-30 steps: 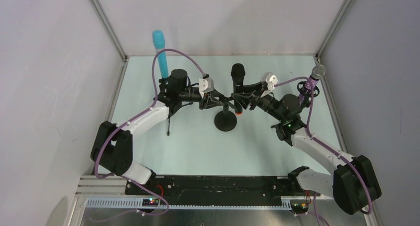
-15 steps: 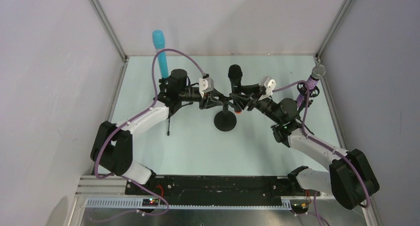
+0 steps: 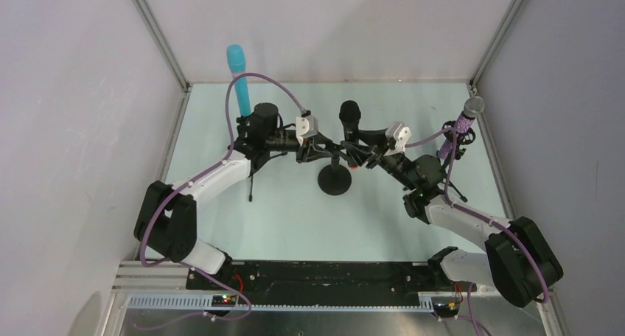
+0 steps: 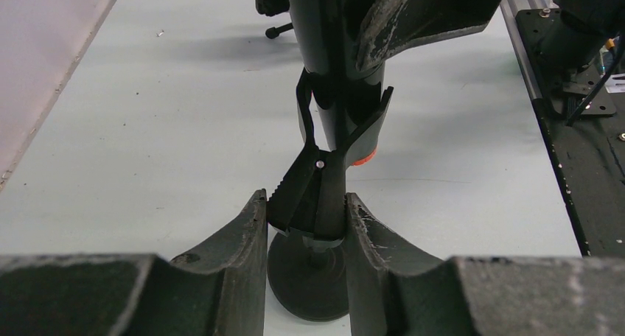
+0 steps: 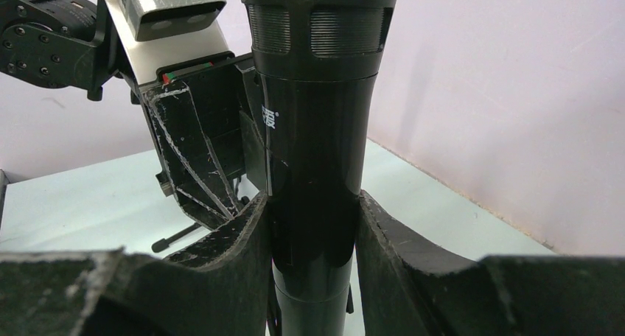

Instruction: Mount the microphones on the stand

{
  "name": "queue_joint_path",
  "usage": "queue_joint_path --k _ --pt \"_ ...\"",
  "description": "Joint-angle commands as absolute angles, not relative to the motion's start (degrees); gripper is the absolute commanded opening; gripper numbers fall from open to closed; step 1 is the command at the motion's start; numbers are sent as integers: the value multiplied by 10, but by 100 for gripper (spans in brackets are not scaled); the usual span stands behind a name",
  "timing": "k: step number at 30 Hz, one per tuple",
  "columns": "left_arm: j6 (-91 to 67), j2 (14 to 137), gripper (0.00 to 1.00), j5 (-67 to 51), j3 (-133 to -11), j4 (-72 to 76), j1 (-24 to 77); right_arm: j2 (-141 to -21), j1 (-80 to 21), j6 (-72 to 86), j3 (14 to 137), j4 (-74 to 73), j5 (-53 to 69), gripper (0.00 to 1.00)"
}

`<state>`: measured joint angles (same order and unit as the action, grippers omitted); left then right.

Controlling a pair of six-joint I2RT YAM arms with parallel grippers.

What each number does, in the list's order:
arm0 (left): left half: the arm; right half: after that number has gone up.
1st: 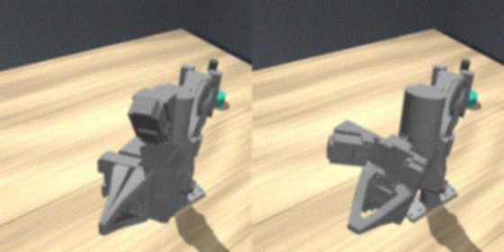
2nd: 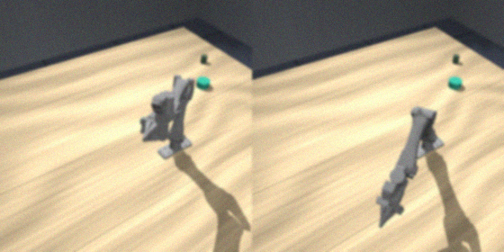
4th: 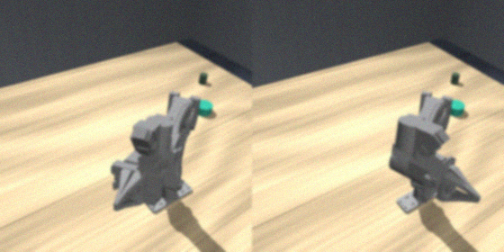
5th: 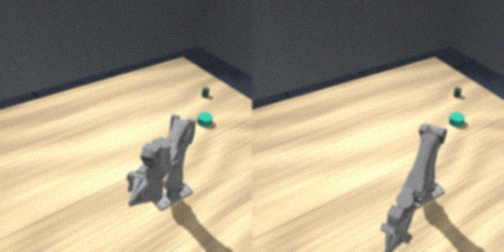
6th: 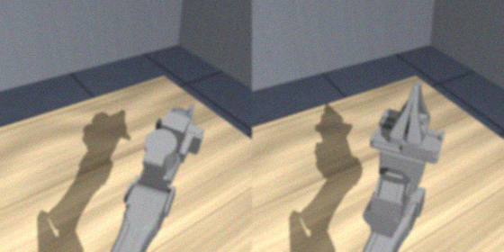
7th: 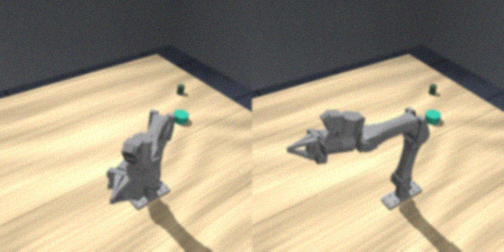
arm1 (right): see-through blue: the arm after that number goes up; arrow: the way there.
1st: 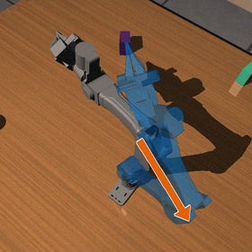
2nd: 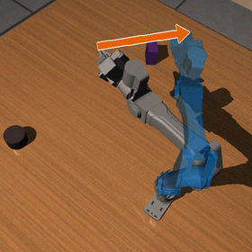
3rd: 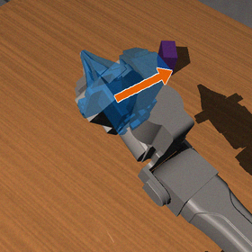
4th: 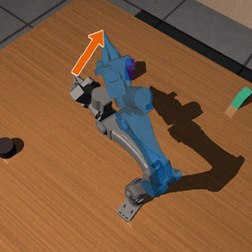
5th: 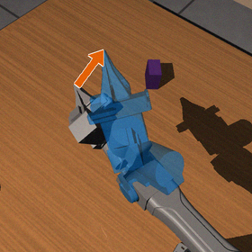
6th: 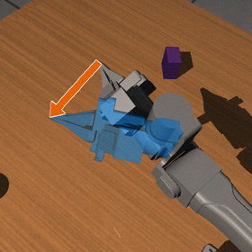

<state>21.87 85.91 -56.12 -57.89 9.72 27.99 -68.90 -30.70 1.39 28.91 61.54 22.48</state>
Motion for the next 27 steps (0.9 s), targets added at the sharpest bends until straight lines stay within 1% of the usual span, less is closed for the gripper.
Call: queue_joint_path --k 1,10,11,13,14,15,16,17,19,20,21,23,25,27 --pt "221 832 0 -582 -570 90 284 -698 -316 3 271 678 207 0" --pt "208 828 0 -584 -569 90 284 -744 -319 11 232 791 212 0" --pt "207 829 1 -584 -570 90 284 -749 -320 11 231 800 212 0" --pt "207 829 7 -585 -568 90 284 -752 -321 9 231 806 211 0" --pt "210 828 17 -586 -567 90 284 -752 -322 8 230 807 210 0" --pt "211 827 24 -585 -566 90 284 -752 -322 4 230 807 208 0" --pt "213 826 38 -582 -565 90 284 -751 -321 4 230 808 207 0" --pt "215 825 44 -581 -562 90 284 -751 -322 2 230 807 206 0" --pt "225 823 72 -574 -559 90 284 -750 -322 2 230 808 202 0" --pt "227 820 77 -571 -559 90 284 -750 -322 2 230 807 201 0" --pt "231 819 87 -570 -557 90 284 -750 -322 2 230 807 200 0" --pt "235 816 97 -566 -556 90 284 -751 -322 2 230 807 198 0" --pt "239 817 99 -560 -557 90 283 -752 -321 2 231 807 197 0" --pt "242 820 100 -556 -561 90 283 -751 -322 3 230 807 198 0"
